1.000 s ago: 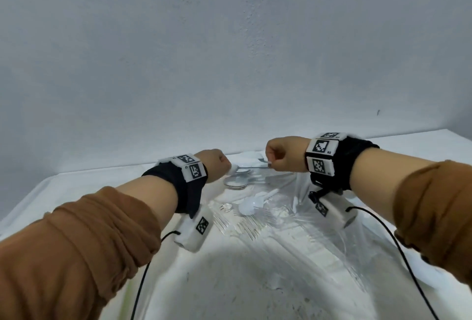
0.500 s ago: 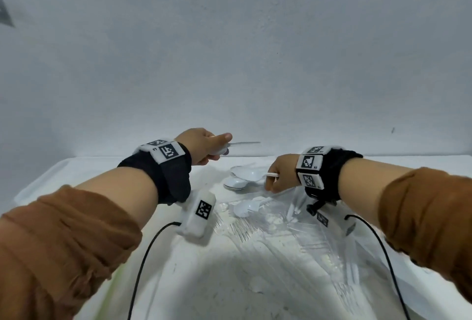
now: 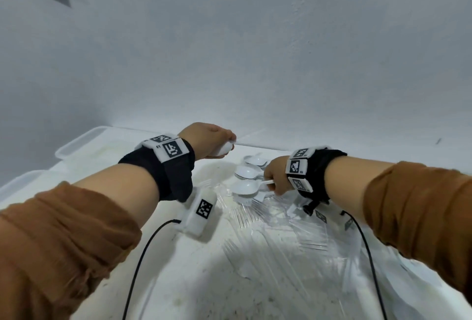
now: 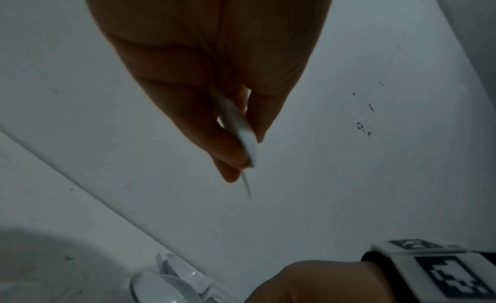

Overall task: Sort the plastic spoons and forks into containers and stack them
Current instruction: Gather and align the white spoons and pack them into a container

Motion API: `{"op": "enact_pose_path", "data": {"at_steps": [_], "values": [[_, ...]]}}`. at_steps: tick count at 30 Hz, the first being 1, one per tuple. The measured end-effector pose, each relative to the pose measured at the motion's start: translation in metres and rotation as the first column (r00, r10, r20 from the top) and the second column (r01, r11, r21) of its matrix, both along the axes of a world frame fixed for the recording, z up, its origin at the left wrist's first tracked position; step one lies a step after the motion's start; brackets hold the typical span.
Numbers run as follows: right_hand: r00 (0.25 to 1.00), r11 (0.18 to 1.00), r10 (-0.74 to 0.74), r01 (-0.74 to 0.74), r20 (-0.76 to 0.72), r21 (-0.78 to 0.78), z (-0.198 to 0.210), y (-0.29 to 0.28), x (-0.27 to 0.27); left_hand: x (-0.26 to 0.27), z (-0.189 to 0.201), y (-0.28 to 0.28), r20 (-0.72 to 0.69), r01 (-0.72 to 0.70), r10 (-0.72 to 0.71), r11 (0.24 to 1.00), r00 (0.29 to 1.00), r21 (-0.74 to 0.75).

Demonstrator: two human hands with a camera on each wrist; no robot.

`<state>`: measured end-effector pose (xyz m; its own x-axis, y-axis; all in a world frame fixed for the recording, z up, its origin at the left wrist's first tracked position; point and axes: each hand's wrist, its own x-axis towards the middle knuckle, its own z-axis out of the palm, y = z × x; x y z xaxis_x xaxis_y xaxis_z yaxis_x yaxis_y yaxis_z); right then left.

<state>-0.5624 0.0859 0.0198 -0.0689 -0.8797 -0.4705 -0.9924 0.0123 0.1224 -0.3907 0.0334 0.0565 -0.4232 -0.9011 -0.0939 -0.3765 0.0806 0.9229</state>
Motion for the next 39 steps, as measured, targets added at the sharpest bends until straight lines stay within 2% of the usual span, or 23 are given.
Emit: {"op": "enact_pose_path", "data": {"at_steps": [2, 7, 13, 20, 22, 25, 27, 33, 39], "values": [[1.000, 0.999, 0.030, -0.030, 0.006, -0.017, 0.000, -0.001, 0.001, 0.000, 0.000, -0.002, 0.047, -0.039, 0.038, 0.999, 0.998, 0.009], [0.994, 0.989, 0.052, -0.038, 0.094, -0.143, 0.015, 0.007, 0.000, 0.000, 0.001, -0.006, -0.198, -0.055, 0.093, 0.980, 0.976, 0.190], [0.957, 0.966, -0.083, 0.146, 0.280, -0.212, 0.038, 0.014, -0.012, 0.006, -0.005, -0.016, -0.243, 0.059, -0.035, 0.994, 0.969, 0.089], [0.946, 0.923, -0.190, 0.262, 0.261, -0.280, 0.041, 0.013, -0.027, 0.002, -0.011, -0.023, -0.243, -0.074, 0.064, 0.997, 0.968, -0.032], [0.957, 0.926, -0.190, 0.249, 0.221, -0.283, 0.036, 0.009, -0.027, 0.000, -0.011, -0.023, -0.207, -0.114, 0.090, 0.988, 0.974, -0.107], [0.962, 0.938, -0.186, 0.235, 0.201, -0.255, 0.026, 0.000, -0.025, -0.004, -0.009, -0.022, -0.059, -0.121, 0.110, 0.962, 0.992, -0.245], [0.964, 0.944, -0.201, 0.237, 0.172, -0.229, 0.019, -0.009, -0.024, -0.007, -0.006, -0.021, -0.048, -0.108, 0.098, 0.949, 0.994, -0.297], [0.979, 0.973, -0.189, 0.196, 0.069, -0.118, 0.006, -0.032, -0.022, -0.020, -0.002, -0.024, -0.142, -0.201, 0.177, 0.964, 0.974, -0.175], [0.981, 0.977, -0.192, 0.192, 0.015, -0.097, -0.001, -0.036, -0.018, -0.024, -0.013, -0.020, 0.087, -0.003, 0.026, 0.968, 0.996, -0.252]]}}
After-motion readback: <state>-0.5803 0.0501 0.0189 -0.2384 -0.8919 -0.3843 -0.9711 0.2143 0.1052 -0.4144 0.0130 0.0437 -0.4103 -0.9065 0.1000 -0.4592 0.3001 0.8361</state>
